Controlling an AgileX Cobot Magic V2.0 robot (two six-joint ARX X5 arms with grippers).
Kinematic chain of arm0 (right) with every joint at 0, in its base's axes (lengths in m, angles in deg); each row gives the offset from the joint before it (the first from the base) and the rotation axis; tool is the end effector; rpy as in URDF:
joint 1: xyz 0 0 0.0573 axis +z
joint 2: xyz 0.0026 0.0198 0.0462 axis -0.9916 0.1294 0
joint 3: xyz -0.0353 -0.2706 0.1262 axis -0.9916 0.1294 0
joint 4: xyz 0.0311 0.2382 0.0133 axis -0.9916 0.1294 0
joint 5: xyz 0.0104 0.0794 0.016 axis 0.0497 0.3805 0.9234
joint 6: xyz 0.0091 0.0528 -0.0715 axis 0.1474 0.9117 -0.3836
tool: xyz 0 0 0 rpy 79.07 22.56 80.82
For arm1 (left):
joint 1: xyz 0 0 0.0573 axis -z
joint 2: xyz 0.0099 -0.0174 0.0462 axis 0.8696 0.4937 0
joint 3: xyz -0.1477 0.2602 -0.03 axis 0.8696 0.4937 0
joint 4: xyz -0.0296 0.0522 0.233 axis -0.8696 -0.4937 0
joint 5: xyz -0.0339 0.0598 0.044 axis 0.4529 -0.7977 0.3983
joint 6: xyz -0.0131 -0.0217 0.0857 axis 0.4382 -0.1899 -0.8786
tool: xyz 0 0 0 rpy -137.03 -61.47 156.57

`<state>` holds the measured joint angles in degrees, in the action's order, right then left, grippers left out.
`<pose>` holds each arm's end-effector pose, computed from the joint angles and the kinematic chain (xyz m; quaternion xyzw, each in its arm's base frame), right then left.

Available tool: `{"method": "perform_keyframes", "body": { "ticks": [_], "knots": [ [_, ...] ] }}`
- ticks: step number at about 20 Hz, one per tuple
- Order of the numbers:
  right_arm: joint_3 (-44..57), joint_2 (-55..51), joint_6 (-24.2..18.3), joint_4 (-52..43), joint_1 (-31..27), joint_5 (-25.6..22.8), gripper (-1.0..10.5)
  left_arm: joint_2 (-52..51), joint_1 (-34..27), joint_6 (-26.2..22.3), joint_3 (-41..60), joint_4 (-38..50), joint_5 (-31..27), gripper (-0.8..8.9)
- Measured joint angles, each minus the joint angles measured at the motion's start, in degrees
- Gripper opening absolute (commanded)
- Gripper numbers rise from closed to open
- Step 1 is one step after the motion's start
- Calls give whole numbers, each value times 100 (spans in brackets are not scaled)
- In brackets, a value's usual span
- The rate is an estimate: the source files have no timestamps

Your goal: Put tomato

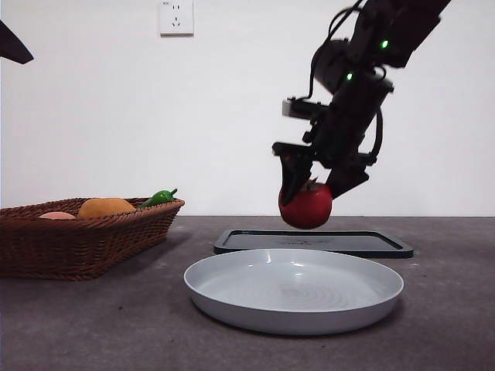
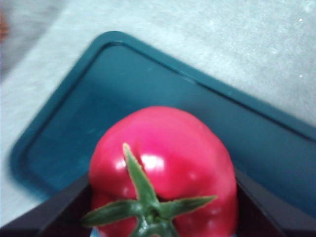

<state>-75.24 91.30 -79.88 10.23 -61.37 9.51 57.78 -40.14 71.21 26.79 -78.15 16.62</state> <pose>0.4452 0.1839 0.2114 -0.0490 0.4105 0.2291 0.8812 0.1238 -0.0907 0.3224 -0.0101 0.3948 -0.4283 0.8128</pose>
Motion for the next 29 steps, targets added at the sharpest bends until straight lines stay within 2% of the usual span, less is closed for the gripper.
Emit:
{"method": "perform_keyframes", "body": {
  "ticks": [4,11,12,14,16,19,24,29],
  "knots": [
    [-345,380,-76,-24,-35,0,166,0,0,0,0,0,0,584],
    [-348,474,-160,52,-79,0,168,0,0,0,0,0,0,584],
    [-348,476,-160,74,-79,2,193,0,0,0,0,-2,0,584],
    [-358,476,-160,140,-79,2,326,0,0,0,0,-2,0,584],
    [-369,476,-160,195,-79,2,358,0,0,0,0,-2,0,584],
    [-369,476,-160,208,-79,2,481,0,0,0,0,-2,0,584],
    [-369,398,-160,553,-79,-4,489,0,0,0,0,-2,0,584],
    [-369,-734,-160,1447,-79,-4,490,0,0,0,0,-2,0,584]
  ]
}}
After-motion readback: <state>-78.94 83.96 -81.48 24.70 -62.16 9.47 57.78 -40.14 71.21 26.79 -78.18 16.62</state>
